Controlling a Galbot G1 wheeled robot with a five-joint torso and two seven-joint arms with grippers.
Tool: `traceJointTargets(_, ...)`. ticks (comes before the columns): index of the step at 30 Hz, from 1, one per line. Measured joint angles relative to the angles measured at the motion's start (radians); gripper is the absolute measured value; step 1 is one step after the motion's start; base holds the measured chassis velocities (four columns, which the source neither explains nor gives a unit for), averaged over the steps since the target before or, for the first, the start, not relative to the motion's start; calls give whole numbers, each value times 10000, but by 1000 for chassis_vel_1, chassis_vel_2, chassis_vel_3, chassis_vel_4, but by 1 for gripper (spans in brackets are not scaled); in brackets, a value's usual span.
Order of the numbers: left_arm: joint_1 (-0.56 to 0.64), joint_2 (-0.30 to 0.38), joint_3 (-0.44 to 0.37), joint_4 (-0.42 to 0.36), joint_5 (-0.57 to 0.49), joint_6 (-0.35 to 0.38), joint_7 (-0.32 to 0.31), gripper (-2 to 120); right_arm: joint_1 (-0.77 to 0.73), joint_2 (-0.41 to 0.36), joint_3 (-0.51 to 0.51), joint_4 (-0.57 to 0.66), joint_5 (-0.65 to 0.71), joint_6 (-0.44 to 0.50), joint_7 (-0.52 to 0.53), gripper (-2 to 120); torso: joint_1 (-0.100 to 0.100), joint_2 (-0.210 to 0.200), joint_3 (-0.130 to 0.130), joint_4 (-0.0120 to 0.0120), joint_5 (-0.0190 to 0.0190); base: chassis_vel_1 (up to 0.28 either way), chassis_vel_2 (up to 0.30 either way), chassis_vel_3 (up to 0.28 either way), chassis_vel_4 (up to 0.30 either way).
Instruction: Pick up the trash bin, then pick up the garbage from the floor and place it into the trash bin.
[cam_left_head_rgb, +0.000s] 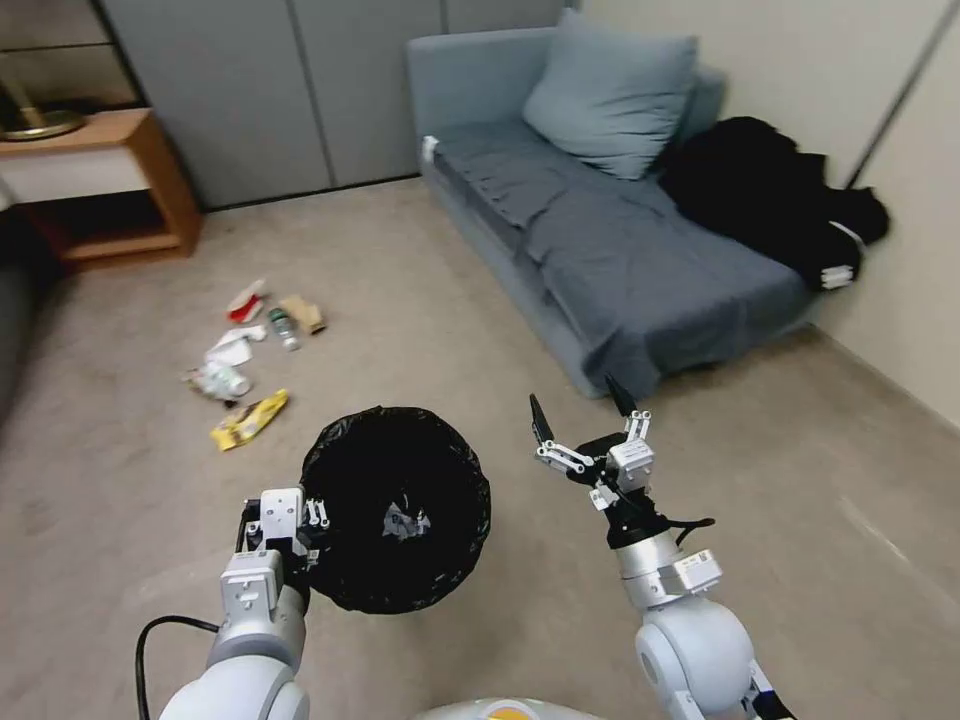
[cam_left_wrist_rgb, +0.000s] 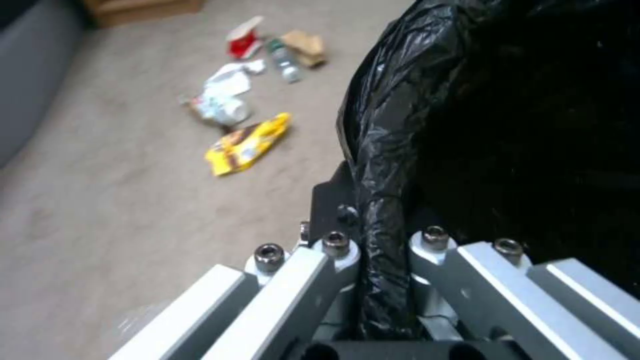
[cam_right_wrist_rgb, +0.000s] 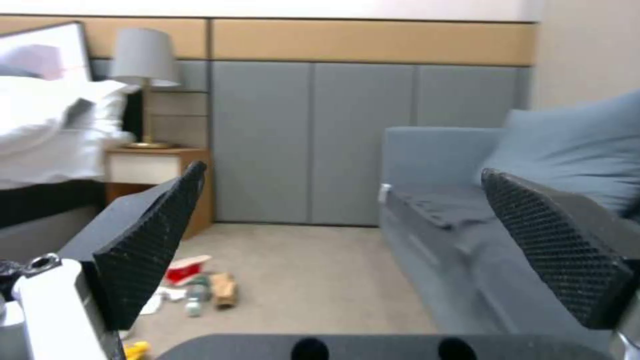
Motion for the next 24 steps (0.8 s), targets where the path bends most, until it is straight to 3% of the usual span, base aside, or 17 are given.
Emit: traceJointTargets(24,-19,-1,28,20,29,-19,-3,1,23,34,9,58,-18,-12,-86,100,0,0,0,0,0,134,132,125,122)
